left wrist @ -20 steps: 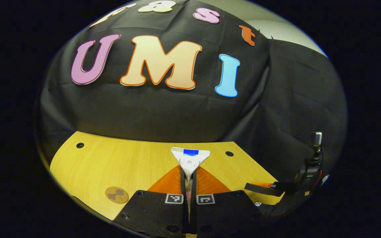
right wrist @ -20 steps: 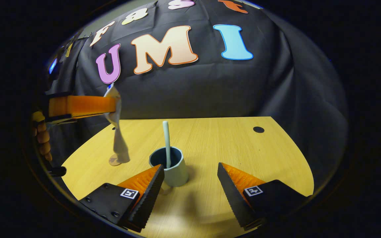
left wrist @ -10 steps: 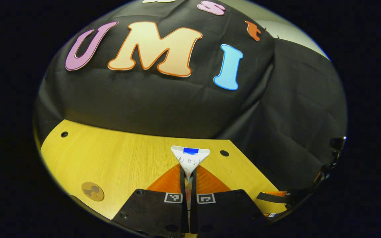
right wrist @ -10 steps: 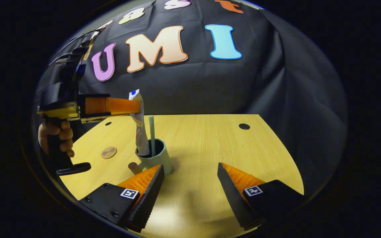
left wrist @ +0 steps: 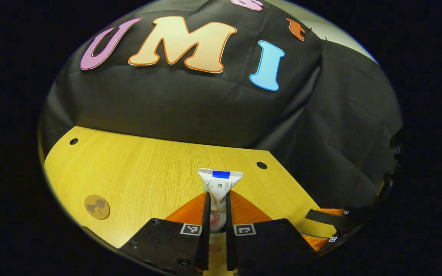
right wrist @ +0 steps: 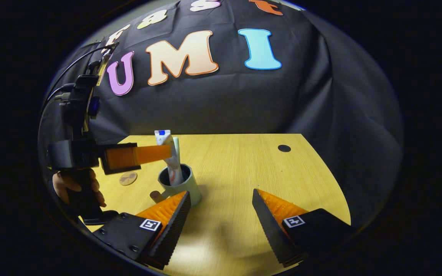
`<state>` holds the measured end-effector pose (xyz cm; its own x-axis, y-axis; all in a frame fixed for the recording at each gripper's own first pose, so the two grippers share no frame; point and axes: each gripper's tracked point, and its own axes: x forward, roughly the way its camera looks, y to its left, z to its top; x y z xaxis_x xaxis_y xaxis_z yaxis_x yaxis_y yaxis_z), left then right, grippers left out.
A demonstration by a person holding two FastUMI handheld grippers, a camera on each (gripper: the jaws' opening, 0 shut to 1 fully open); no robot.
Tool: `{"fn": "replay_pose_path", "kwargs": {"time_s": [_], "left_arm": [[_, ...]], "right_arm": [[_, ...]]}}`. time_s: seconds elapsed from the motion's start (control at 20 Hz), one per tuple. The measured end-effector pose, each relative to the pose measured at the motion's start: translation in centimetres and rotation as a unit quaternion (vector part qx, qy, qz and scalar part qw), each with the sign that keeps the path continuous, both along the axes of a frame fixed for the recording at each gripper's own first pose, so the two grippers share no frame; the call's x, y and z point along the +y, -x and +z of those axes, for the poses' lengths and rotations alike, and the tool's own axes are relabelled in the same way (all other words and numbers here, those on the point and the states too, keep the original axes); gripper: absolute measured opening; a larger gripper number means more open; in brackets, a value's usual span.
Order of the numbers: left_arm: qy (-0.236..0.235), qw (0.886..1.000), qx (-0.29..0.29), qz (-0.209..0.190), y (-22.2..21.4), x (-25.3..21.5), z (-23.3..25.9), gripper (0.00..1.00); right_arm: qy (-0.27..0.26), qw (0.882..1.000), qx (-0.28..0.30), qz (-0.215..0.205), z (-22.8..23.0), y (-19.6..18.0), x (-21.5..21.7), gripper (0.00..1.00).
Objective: Put the toothbrush and toothpaste on the desktop into the cup, then pick up the cup and place it on the coaster on the desktop.
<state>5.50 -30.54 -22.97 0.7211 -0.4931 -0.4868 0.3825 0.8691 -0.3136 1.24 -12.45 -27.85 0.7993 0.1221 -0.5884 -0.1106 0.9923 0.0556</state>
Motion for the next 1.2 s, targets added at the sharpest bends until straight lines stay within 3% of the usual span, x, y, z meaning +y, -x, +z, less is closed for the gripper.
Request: {"fn": "replay_pose_path", "kwargs": {"time_s": [0.05,0.1,0.15,0.2,0.25,0.35,0.55,0.85,1.2], "left_arm": [[-0.005,1.0,0.004,0.001,0.4,0.1,-0.2,0.28],[-0.007,1.0,0.008,0.005,0.8,0.3,-0.3,0.34],[-0.006,1.0,0.01,0.008,1.0,0.5,-0.5,0.48],[-0.005,1.0,0.01,0.013,1.3,0.8,-0.6,0.48],[-0.007,1.0,0.008,0.019,1.6,1.3,-0.5,0.66],[-0.015,0.999,0.006,0.035,1.9,2.8,-0.5,0.81],[-0.02,0.997,-0.002,0.078,2.3,7.1,0.3,0.95],[-0.087,0.99,-0.029,0.108,3.5,15.7,0.9,0.95],[-0.122,0.983,-0.037,0.133,5.5,23.3,1.0,0.95]], "right_arm": [[-0.001,1.0,0.001,0.005,0.0,-0.1,0.4,0.99],[-0.004,1.0,0.001,0.011,0.1,-0.1,0.7,1.0],[-0.008,1.0,0.001,0.019,0.2,-0.2,1.2,0.99],[-0.011,1.0,0.003,0.028,0.1,-0.2,1.7,1.0],[-0.013,0.999,0.004,0.037,0.1,-0.3,2.3,1.0],[-0.016,0.998,0.008,0.056,0.1,-0.6,3.3,1.0],[-0.018,0.996,0.04,0.079,-0.4,-0.8,5.5,0.99],[-0.008,0.987,0.138,0.076,-2.1,-0.3,8.6,0.99],[-0.025,0.95,0.306,0.051,-5.8,0.4,10.3,0.99]]}}
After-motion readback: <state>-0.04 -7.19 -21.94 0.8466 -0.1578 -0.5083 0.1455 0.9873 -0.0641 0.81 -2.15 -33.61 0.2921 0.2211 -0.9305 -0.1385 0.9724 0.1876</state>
